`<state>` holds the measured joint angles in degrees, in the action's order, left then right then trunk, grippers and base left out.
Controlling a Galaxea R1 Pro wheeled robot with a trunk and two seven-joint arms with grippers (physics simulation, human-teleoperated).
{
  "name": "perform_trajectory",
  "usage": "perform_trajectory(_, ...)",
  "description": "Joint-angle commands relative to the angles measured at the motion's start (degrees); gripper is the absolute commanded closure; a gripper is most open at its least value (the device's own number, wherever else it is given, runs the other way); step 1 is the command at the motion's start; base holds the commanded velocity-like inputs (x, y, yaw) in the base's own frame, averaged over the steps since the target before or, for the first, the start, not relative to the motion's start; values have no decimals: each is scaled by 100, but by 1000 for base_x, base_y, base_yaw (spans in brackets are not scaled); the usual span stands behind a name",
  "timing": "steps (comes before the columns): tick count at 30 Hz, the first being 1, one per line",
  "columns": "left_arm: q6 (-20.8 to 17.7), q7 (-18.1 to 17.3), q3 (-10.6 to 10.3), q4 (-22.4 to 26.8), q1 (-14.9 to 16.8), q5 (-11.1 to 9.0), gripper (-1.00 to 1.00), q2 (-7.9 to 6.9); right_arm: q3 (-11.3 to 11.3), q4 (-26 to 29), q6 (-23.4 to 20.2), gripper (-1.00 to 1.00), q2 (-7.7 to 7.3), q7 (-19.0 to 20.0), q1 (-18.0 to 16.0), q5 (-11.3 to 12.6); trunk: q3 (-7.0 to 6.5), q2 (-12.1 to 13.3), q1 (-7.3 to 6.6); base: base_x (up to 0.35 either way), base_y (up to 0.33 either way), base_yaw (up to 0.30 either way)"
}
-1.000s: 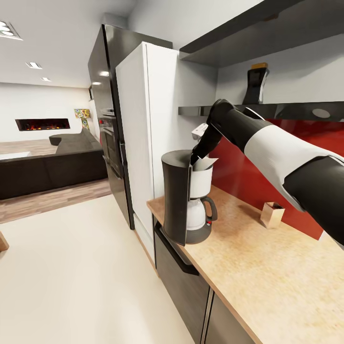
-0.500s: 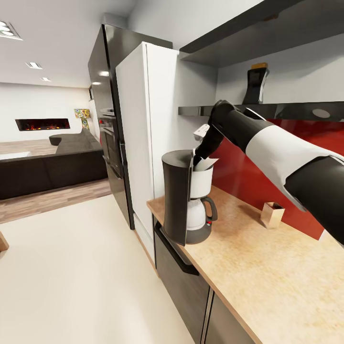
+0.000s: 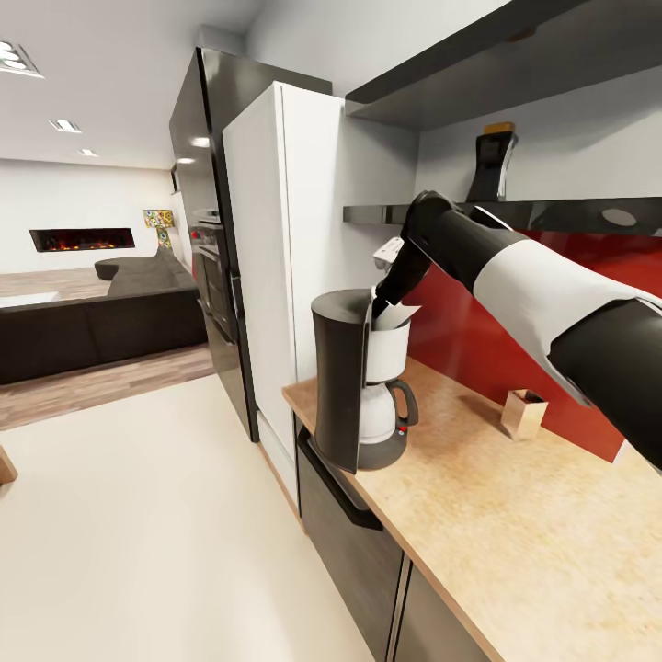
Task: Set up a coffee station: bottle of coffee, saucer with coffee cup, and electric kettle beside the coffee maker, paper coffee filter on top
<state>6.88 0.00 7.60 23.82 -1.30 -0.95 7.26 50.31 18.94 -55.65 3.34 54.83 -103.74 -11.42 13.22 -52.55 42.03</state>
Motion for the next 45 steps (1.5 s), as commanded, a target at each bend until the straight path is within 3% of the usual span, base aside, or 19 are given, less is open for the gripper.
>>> perform_trajectory(1, 6, 0, 14, 9, -2, -10, -100, 4, 5, 7, -7, -100, 0, 54, -5, -61, 7, -5, 1, 0, 0, 0)
perform_trajectory(45, 7, 0, 23, 17, -2, -10, -100, 4, 5, 30, -14, -100, -7, 54, -40, -70, 7, -5, 1, -39, 0, 0)
